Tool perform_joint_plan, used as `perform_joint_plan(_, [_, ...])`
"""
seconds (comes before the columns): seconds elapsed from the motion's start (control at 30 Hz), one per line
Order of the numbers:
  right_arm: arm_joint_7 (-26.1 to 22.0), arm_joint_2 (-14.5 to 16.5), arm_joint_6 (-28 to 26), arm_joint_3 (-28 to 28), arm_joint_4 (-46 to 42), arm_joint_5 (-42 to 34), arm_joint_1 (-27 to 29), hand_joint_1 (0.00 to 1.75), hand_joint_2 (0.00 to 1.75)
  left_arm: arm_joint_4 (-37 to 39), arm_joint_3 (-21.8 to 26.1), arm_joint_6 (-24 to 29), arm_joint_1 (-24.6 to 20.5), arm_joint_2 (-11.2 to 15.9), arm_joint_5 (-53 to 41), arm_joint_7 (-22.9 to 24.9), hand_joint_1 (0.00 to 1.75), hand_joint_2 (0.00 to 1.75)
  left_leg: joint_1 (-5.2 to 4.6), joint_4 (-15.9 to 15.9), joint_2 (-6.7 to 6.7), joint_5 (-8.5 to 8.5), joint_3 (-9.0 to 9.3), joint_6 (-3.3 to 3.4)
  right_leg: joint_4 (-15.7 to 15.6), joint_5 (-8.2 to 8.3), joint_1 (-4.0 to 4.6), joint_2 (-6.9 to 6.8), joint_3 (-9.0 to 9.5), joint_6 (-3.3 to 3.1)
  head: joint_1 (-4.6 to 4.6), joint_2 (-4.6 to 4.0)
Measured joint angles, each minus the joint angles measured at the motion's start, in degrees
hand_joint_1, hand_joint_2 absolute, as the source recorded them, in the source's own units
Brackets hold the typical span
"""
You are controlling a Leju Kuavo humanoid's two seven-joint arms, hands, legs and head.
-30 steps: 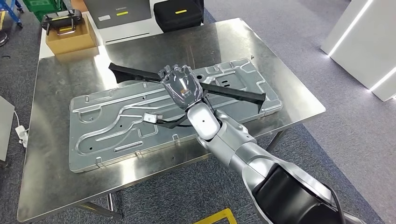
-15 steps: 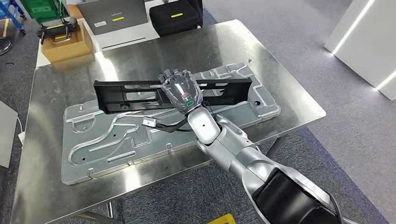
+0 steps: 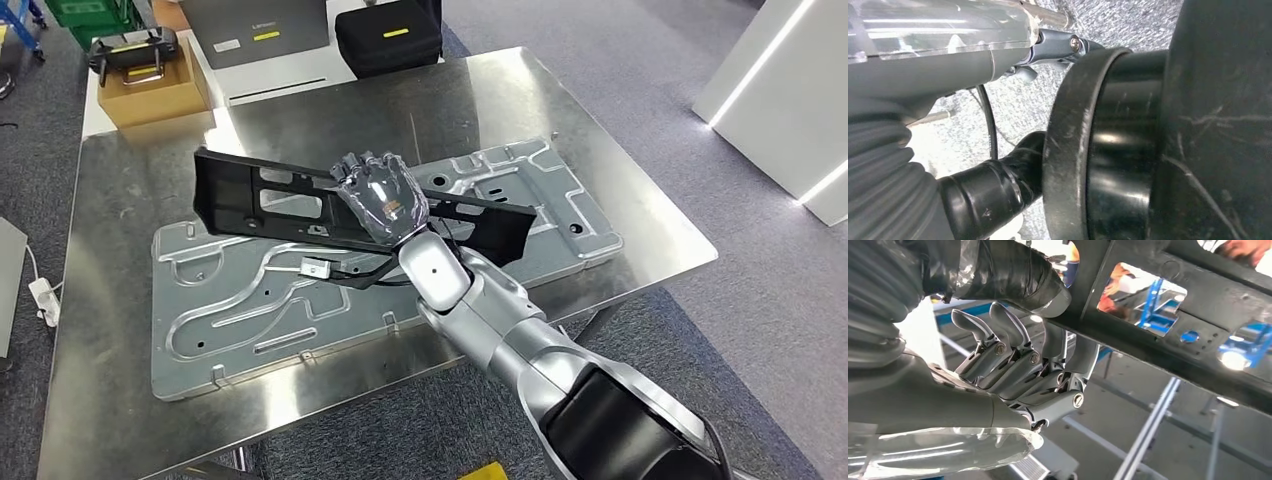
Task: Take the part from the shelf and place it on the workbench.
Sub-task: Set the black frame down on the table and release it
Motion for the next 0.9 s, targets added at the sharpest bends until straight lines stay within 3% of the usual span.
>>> perform_joint_plan(0.03, [-0.50,0.08,0.11,-0.03,0.32,-0.03,0.01,1.75,1.75,0.00,0.01,0.07,-0.03,0.07,-0.05,-0.41,0.00,1.75,-0.15,0.01,-0.10,-0.08,0.11,0.09,0.00,0.95,0.11,0.01,-0.29,-0.29,0.00,0.00])
perform_joint_plan(0.07, [-1.04,0.18,0.41,-0.04,0.62,-0.07,-0.03,1.75,1.75,0.00,0.01,0.19,-0.07,0.09,-0.18,-0.64,0.00,1.75,-0.28,0.01,-0.22,-0.18,0.29,0.16,-2.32,2.87,0.27,0.01,0.58,-0.70,0.00,0.00])
perform_joint_plan(0.13, [-2.78,0.39,2.23,-0.11,1.20,-0.30,-0.32,1.75,1.75,0.00,0.01,0.51,-0.21,0.07,-0.46,-0.80,0.00,1.75,-0.50,0.03,-0.43,-0.41,0.61,0.09,-10.04,6.88,0.88,0.03,4.07,-1.70,-0.01,0.00])
perform_joint_plan(0.17, [-3.96,0.51,3.83,-0.14,1.52,-0.53,-0.58,1.75,1.75,0.00,0.01,0.67,-0.29,0.05,-0.59,-0.81,0.00,1.75,-0.57,0.05,-0.49,-0.51,0.66,-0.05,-13.16,7.89,1.13,0.04,5.52,-2.04,-0.01,0.00])
perform_joint_plan(0.23, [-6.35,0.77,7.91,-0.19,2.23,-1.56,-0.97,0.87,0.87,0.00,-0.01,0.81,-0.42,0.05,-0.78,-0.90,0.00,1.75,-0.61,-0.06,-0.53,-0.59,0.68,-0.49,-15.56,7.94,1.51,0.07,6.67,-2.35,-0.02,0.00])
perform_joint_plan(0.3, [-8.09,0.94,11.78,-0.25,2.80,-3.27,-1.15,0.00,0.00,0.00,-0.02,0.80,-0.45,0.15,-0.89,-1.07,0.00,1.75,-0.54,-0.17,-0.48,-0.71,0.76,-0.97,-16.23,8.05,1.28,0.06,7.00,-2.53,-0.02,0.00])
perform_joint_plan(0.37, [-9.34,1.12,15.02,-0.29,3.24,-5.05,-1.60,0.00,0.00,0.00,-0.01,0.76,-0.50,0.30,-0.86,-1.22,0.00,1.75,-0.54,1.87,-0.34,-2.20,0.02,-1.54,-16.93,8.30,0.83,-0.02,7.55,-2.87,-0.05,0.00])
perform_joint_plan(0.47, [-10.56,1.33,18.99,-0.31,3.92,-7.00,-2.29,0.00,0.00,0.00,0.00,0.58,-0.62,0.50,-0.69,-1.29,0.00,1.75,-0.33,11.63,-0.22,-6.96,-4.46,-2.41,-17.20,8.31,0.67,-0.16,7.91,-3.26,-0.10,0.00])
perform_joint_plan(0.5, [-10.82,1.35,19.99,-0.31,4.18,-7.54,-2.33,0.00,0.00,0.00,0.00,0.50,-0.62,0.57,-0.61,-1.32,0.00,1.75,-0.22,14.25,-0.19,-7.68,-5.80,-2.64,-17.16,8.26,0.66,-0.18,7.93,-3.24,-0.10,0.00])
perform_joint_plan(0.53, [-11.06,1.35,20.81,-0.31,4.42,-8.02,-2.35,0.00,0.00,0.00,0.01,0.44,-0.60,0.65,-0.52,-1.34,0.00,1.75,-0.08,15.07,-0.14,-7.37,-6.32,-2.85,-17.08,8.20,0.61,-0.18,7.94,-3.19,-0.10,0.00])
perform_joint_plan(0.57, [-11.26,1.36,21.47,-0.31,4.62,-8.48,-2.39,0.00,0.00,0.00,0.02,0.35,-0.59,0.73,-0.44,-1.36,0.00,1.75,0.09,13.65,-0.07,-5.96,-5.74,-3.03,-16.96,8.11,0.54,-0.15,7.96,-3.08,-0.10,0.00])
perform_joint_plan(0.63, [-11.52,1.41,22.30,-0.31,4.91,-9.10,-2.63,0.00,0.00,0.00,0.04,0.18,-0.62,0.86,-0.33,-1.40,0.00,1.75,0.41,6.31,0.23,-2.13,-2.30,-3.32,-16.53,7.78,0.44,-0.05,7.96,-2.67,-0.10,0.00])
perform_joint_plan(0.67, [-11.59,1.45,22.57,-0.31,5.04,-9.33,-2.82,0.00,0.00,0.00,0.05,0.08,-0.64,0.90,-0.28,-1.44,0.00,1.75,0.41,2.96,0.29,-0.94,-0.68,-3.16,-16.25,7.60,0.50,0.03,7.87,-2.41,-0.08,0.00])
perform_joint_plan(0.7, [-11.62,1.49,22.76,-0.31,5.16,-9.51,-2.97,0.00,0.00,0.00,0.06,0.00,-0.66,0.92,-0.23,-1.48,0.00,1.75,0.35,0.85,0.32,-0.43,0.30,-2.88,-16.07,7.50,0.59,0.08,7.77,-2.14,-0.07,0.00])
perform_joint_plan(0.8, [-11.64,1.54,23.16,-0.29,5.43,-10.07,-3.15,0.00,0.00,0.00,0.10,-0.14,-0.64,0.93,-0.01,-1.57,0.00,1.75,0.20,-0.18,0.19,-0.37,0.70,-1.59,-16.00,7.45,0.69,0.08,7.60,-1.42,-0.03,0.00])
perform_joint_plan(0.83, [-11.63,1.54,23.29,-0.29,5.46,-10.20,-3.19,0.00,0.00,0.00,0.12,-0.16,-0.65,0.93,0.05,-1.58,0.00,1.31,0.27,-0.33,0.19,-0.25,0.79,-1.23,-15.63,7.11,0.63,0.06,7.46,-1.17,-0.02,0.00])
perform_joint_plan(0.9, [-11.48,1.55,23.43,-0.28,5.55,-10.39,-3.33,0.00,0.00,0.00,0.14,-0.26,-0.73,0.88,0.01,-1.59,0.00,0.44,0.42,-0.61,0.26,-0.07,0.94,-0.51,-11.94,4.79,0.49,0.04,5.80,-0.70,0.01,0.00])
